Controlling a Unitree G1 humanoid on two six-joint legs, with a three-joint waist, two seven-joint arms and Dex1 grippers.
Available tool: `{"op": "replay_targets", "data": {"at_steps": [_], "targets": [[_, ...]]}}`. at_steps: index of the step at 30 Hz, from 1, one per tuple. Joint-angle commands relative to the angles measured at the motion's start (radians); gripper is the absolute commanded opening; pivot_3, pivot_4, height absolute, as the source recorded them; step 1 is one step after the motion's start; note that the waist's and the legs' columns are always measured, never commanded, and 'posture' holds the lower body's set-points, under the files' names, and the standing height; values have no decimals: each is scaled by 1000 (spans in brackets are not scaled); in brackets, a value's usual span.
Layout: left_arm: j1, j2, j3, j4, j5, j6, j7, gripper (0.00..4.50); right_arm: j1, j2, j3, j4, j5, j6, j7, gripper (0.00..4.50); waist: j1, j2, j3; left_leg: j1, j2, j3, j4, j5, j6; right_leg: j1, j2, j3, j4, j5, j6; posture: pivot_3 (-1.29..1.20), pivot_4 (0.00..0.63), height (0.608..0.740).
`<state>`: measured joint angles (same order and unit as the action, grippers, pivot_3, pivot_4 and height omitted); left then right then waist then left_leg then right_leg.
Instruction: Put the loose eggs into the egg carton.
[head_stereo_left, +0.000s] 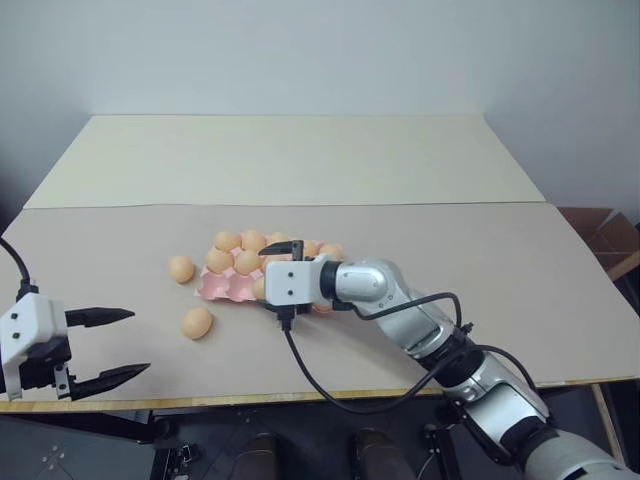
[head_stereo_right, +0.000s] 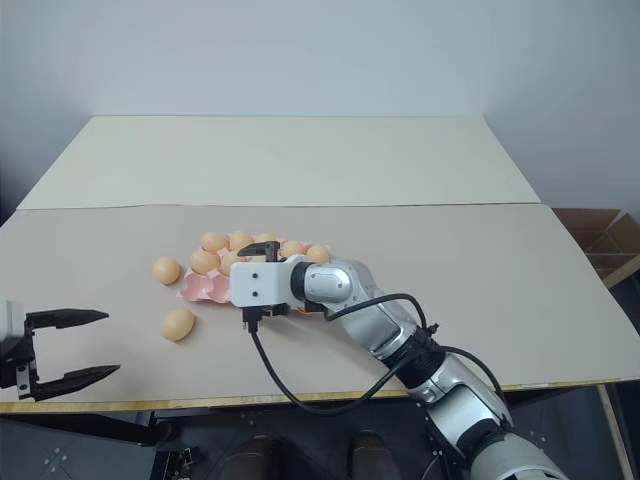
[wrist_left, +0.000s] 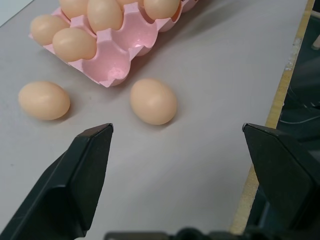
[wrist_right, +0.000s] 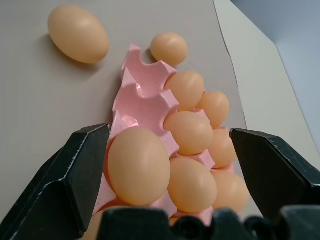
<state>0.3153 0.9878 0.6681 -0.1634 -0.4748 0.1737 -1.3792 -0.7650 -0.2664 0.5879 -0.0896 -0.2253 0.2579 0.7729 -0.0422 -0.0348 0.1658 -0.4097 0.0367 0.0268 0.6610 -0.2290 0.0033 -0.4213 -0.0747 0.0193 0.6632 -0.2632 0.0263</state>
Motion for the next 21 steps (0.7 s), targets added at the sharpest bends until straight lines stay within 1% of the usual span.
{"op": "replay_targets", "data": {"at_steps": [1,5,9,13,15,18,21], "targets": [[-14,-8,18,7,-3,-22,24,4500,4,-17,-128,-158,131,162,81,4473,1,0,0,0,0,0,0,0,0,0,0,0,0,0,0,0,150,740],[-49,-21,1,44,36,-38,96,4500,27,-121,-260,-314,328,379,212,4473,12,0,0,0,0,-3,0,0,0,1,-1,-1,-1,0,0,0,150,740],[-65,-29,7,66,26,-38,119,4500,92,-282,-361,-446,482,510,308,4473,18,0,0,1,-1,-3,0,0,0,2,-1,-1,-1,0,0,0,150,740],[-64,-29,15,74,18,-37,113,4500,169,-416,-439,-528,588,549,362,4473,21,0,0,1,0,-2,0,0,0,1,-1,-1,-1,0,0,0,150,740],[-65,-29,15,86,20,-43,108,4500,197,-463,-467,-548,621,559,369,4473,20,0,0,1,0,-2,0,0,0,2,-1,-1,-1,0,0,0,150,740],[-71,-26,6,105,21,-47,102,4500,227,-515,-487,-555,642,557,360,4473,21,0,0,1,0,0,0,0,0,2,-1,-1,-1,0,0,0,150,740],[-72,-24,-6,100,1,-32,81,4500,238,-537,-486,-553,646,562,325,4473,21,0,0,1,0,1,0,0,0,2,-1,-1,-1,0,0,0,150,740]]}}
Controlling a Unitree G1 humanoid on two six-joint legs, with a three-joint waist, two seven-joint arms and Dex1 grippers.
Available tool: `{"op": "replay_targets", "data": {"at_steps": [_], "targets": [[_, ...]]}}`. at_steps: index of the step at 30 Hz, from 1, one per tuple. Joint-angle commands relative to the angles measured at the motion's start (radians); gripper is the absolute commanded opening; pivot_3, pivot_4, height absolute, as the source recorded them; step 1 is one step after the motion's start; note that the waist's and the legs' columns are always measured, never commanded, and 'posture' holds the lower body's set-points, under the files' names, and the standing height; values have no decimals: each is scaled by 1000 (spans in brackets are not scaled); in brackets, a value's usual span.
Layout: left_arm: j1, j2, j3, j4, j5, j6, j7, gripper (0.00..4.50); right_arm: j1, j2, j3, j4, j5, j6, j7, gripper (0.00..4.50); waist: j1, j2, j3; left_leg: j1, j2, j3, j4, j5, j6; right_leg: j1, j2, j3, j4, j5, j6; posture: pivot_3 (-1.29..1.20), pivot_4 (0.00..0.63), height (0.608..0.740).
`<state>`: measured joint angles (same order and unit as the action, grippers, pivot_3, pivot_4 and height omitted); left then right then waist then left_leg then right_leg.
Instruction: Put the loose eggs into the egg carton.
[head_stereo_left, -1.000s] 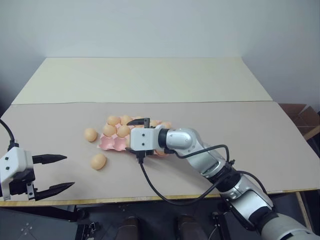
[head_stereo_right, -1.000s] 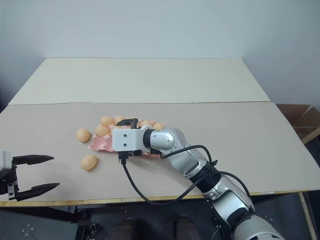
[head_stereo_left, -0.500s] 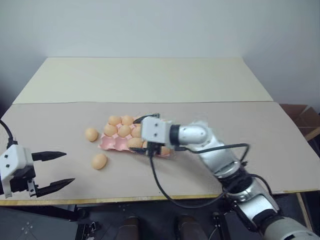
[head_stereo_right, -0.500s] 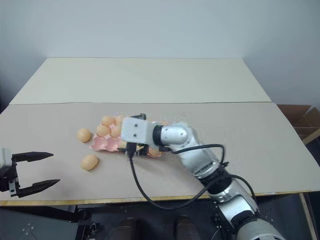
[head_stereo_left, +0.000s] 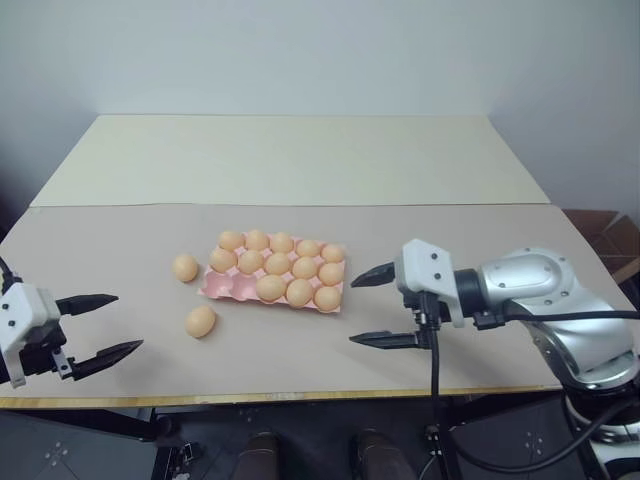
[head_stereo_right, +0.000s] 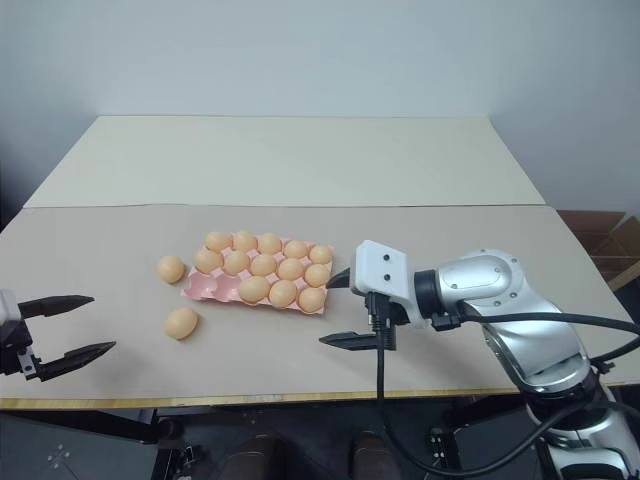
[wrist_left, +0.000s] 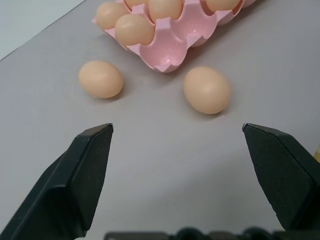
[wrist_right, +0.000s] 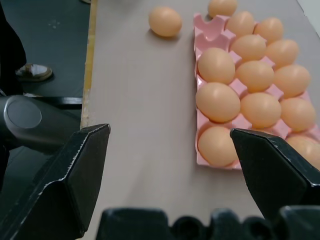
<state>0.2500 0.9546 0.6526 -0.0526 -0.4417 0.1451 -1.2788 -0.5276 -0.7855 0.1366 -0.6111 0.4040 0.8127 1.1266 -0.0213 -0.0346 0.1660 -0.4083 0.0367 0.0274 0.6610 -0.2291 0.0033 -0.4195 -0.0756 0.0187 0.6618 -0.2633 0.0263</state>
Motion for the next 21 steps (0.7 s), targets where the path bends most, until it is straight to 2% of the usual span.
{"op": "replay_targets", "data": {"at_steps": [1,5,14,21], "targets": [[-9,8,-1,-11,-33,-3,-23,4500,2,-20,-33,-30,19,11,-43,4473,1,0,0,0,0,0,0,0,0,0,0,0,0,0,0,0,150,740],[-52,-7,-87,9,-1,-17,-1,4500,2,-26,-35,-34,43,29,-80,4473,5,0,0,-1,0,0,0,0,0,0,0,0,0,0,0,0,150,740],[-228,-118,-320,104,101,-49,127,4500,3,-28,-24,-56,56,49,-159,4473,9,0,0,-2,-1,-1,0,0,0,0,0,0,0,0,0,0,150,740],[-299,-183,-410,154,149,-89,192,4500,2,-29,-27,-71,67,68,-219,4473,8,0,0,-2,-1,-1,0,0,0,0,0,0,0,0,0,0,150,740]]}}
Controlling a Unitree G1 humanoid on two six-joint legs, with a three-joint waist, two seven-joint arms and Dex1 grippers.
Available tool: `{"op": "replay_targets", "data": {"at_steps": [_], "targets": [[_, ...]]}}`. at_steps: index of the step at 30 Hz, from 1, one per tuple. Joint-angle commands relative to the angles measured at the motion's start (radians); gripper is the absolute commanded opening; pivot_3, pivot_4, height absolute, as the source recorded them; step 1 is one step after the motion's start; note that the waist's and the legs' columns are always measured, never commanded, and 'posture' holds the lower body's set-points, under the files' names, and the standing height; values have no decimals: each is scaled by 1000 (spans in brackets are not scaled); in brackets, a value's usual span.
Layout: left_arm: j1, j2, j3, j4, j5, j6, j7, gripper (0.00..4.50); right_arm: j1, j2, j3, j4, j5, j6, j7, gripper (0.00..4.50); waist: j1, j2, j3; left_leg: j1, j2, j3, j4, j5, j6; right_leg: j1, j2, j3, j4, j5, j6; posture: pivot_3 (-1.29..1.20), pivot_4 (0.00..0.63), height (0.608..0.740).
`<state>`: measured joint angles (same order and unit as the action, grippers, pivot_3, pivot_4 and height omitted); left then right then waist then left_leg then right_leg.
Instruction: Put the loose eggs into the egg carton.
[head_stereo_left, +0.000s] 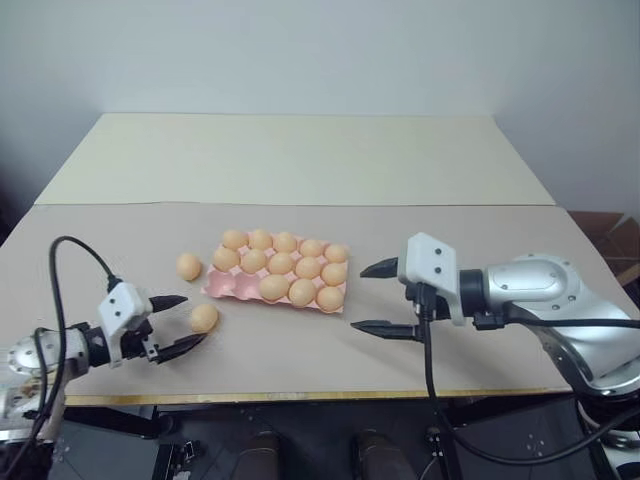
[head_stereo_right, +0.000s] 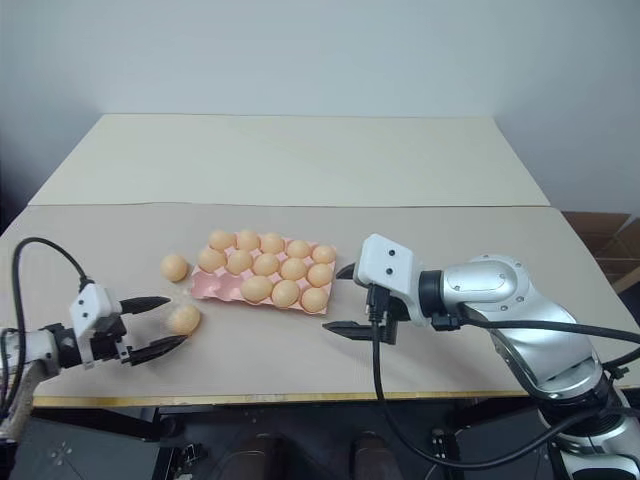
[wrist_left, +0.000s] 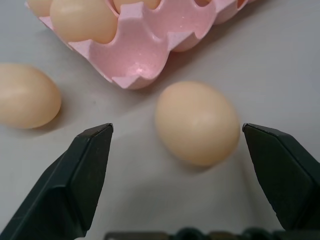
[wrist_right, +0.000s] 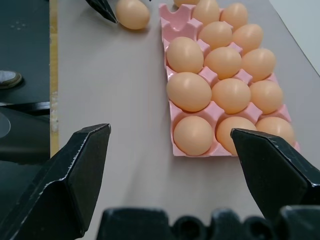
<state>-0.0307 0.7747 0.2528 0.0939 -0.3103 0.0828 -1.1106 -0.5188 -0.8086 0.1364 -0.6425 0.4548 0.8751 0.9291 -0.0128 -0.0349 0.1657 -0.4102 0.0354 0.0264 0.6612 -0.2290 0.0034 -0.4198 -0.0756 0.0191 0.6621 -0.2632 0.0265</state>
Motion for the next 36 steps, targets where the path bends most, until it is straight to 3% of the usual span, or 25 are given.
{"op": "replay_targets", "data": {"at_steps": [1,6,9,15,17,23,28,36], "targets": [[-20,-4,-23,13,25,-36,22,4500,-5,-8,-26,-40,13,4,-27,4473,-1,0,0,0,0,0,0,0,0,0,0,0,0,0,0,0,150,740],[-50,-25,-60,65,40,-65,37,4500,-7,-9,-19,-32,-1,-4,-55,4473,0,0,0,0,0,0,0,0,0,0,0,0,0,0,0,0,150,740],[-58,-34,-60,82,30,-81,37,3921,-7,-10,-16,-28,-3,-8,-65,4500,0,0,0,0,0,0,0,0,0,0,0,0,0,0,0,0,150,740],[-42,-29,-49,73,5,-92,6,2001,-4,-12,1,-22,-21,-26,-74,4500,0,0,0,0,0,0,0,0,0,0,0,0,0,0,0,0,150,740],[-25,-13,-27,52,-13,-79,-8,1739,-4,-10,5,-18,-27,-29,-79,4500,-1,0,0,0,0,0,0,0,0,0,0,0,0,0,0,0,150,740],[5,64,38,-50,-169,7,-141,1739,1,-6,12,-16,-45,-41,-83,4500,-2,0,0,0,1,0,0,0,0,0,0,0,0,0,0,0,150,740],[-126,17,35,-79,-284,76,-137,1739,-5,-3,3,-21,-47,-49,-92,4500,8,0,0,0,-1,-1,1,0,0,2,-1,0,0,0,0,0,150,740],[-281,-70,-77,36,-187,29,-114,1739,-9,6,-21,-55,-43,-35,-139,4500,-2,0,0,0,-1,-1,1,0,0,1,0,0,0,0,1,0,150,740]]}}
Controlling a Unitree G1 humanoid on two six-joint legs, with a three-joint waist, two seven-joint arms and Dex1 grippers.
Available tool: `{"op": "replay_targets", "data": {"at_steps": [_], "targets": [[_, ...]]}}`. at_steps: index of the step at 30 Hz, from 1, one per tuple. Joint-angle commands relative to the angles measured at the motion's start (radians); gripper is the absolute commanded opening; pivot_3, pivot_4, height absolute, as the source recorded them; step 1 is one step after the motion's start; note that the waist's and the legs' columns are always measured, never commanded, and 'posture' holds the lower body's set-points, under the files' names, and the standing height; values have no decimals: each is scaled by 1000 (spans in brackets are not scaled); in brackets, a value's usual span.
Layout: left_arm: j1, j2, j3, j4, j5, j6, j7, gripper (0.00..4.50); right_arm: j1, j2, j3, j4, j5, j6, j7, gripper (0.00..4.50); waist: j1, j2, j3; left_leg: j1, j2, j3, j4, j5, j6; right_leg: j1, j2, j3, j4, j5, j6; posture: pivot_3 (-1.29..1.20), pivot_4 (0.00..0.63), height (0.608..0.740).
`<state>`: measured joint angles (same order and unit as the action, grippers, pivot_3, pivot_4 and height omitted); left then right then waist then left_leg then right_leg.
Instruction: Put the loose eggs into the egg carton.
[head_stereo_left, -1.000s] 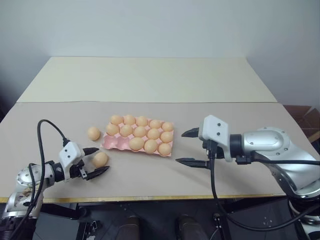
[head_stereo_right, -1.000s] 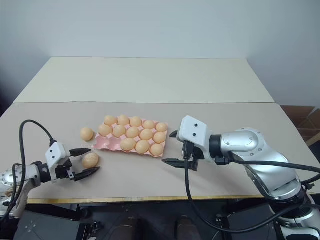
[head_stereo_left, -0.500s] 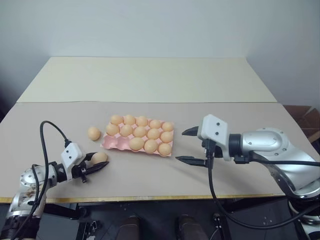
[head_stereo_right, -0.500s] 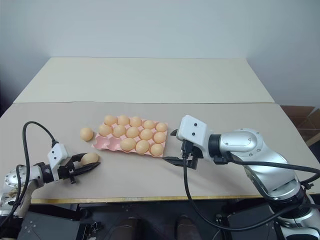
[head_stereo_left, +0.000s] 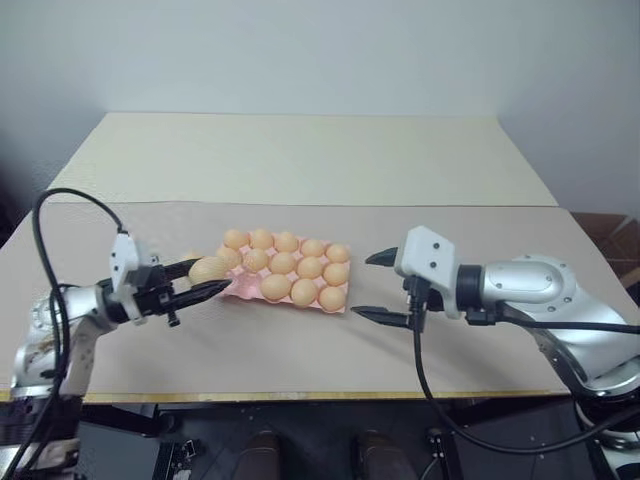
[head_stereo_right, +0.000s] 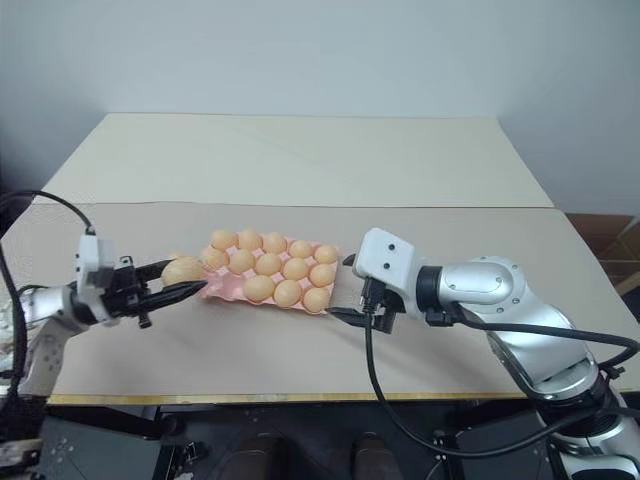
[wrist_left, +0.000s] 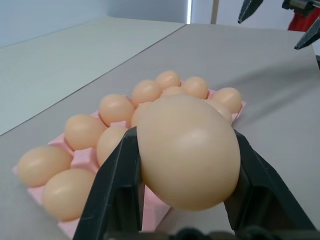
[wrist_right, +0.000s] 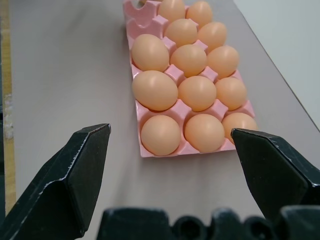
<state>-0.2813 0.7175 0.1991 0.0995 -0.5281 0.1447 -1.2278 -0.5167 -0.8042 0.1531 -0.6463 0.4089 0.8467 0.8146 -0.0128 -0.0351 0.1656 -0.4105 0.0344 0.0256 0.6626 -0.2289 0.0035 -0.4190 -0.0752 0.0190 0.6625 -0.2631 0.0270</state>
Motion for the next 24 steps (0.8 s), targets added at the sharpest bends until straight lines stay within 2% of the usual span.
{"op": "replay_targets", "data": {"at_steps": [1,9,15,24], "targets": [[-49,-24,-35,52,44,-41,7,1739,-6,1,-42,-58,4,-2,-33,4500,-2,0,0,0,0,0,0,0,0,0,0,0,0,0,0,0,150,740],[-160,-83,-89,188,111,-111,-4,1739,33,-10,-56,-98,9,22,-77,4500,1,0,0,-1,0,0,0,0,0,0,0,0,0,0,0,0,150,740],[-191,-105,-90,225,130,-164,-8,3646,41,-18,-58,-104,6,26,-92,4500,-1,0,0,-1,0,0,0,0,0,0,0,0,0,0,0,0,150,740],[-154,-81,-48,160,85,-135,-21,3646,38,-18,-40,-88,-5,9,-93,4500,-1,0,0,-1,0,-1,0,0,0,0,0,0,0,0,0,0,150,740]]}}
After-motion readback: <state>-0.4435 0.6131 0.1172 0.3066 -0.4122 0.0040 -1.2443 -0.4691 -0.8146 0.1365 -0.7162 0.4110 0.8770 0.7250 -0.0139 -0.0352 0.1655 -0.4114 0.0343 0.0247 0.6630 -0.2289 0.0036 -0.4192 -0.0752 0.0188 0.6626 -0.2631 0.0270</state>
